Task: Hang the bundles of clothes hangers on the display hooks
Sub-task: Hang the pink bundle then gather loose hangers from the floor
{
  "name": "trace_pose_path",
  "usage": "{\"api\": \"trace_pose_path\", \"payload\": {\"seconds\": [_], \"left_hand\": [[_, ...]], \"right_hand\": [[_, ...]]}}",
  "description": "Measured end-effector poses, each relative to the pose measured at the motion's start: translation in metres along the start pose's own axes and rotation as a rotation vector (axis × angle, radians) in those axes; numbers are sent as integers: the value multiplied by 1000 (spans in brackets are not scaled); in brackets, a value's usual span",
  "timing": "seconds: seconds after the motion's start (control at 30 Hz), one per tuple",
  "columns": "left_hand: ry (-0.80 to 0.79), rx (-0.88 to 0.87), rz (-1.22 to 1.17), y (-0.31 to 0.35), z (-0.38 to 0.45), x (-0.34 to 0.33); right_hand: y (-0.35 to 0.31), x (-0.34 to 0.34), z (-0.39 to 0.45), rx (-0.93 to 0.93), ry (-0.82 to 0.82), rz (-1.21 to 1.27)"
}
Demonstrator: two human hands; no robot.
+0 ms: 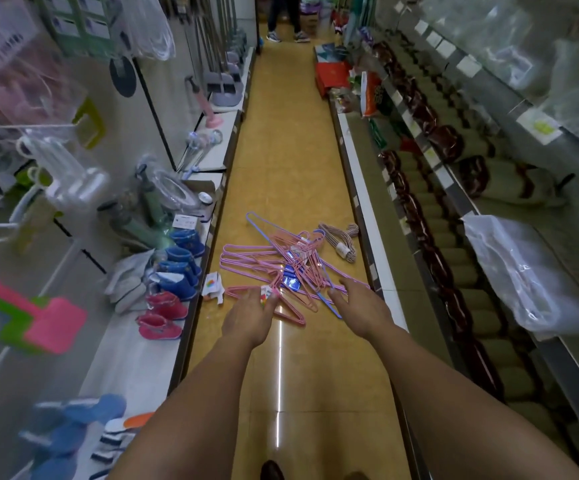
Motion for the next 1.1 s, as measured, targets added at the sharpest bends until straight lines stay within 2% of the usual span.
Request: {"api": "trace_pose_path", "payload": {"seconds": [0.33, 0.77, 0.93, 1.1], "left_hand": [[-14, 13, -3, 17, 91, 21], [-17, 133, -81, 71, 262, 22], [-45, 197, -59, 69, 317, -5], [-76, 239, -52, 46, 382, -47]], "right_hand": [[11, -15, 115, 0, -33, 13], [49, -14, 306, 94, -144, -25], [68, -45, 362, 98, -185, -6], [96, -106, 413, 80, -227, 4]]}}
Point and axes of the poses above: each hand's wrist, its own z-axis towards the middle knuckle, its own x-axis out of the back of the hand, y = z × x, the point moved 6 cm from there along z, towards the middle knuckle, and after that the axes turned 14 degrees about x, right-handed, at the moved point
